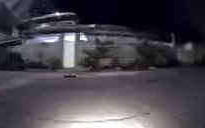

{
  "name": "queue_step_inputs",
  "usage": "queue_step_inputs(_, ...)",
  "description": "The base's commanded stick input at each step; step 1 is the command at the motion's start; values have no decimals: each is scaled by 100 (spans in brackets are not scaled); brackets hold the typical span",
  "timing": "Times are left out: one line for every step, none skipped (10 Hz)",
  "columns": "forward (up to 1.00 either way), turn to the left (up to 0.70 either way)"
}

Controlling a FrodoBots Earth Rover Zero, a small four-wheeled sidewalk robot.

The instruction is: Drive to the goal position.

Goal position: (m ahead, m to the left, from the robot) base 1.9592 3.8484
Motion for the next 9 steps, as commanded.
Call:
queue_step_inputs(98, 38)
queue_step_inputs(98, 38)
queue_step_inputs(98, 38)
queue_step_inputs(98, 38)
queue_step_inputs(98, 38)
queue_step_inputs(98, 38)
queue_step_inputs(98, 38)
queue_step_inputs(98, 38)
queue_step_inputs(98, 38)
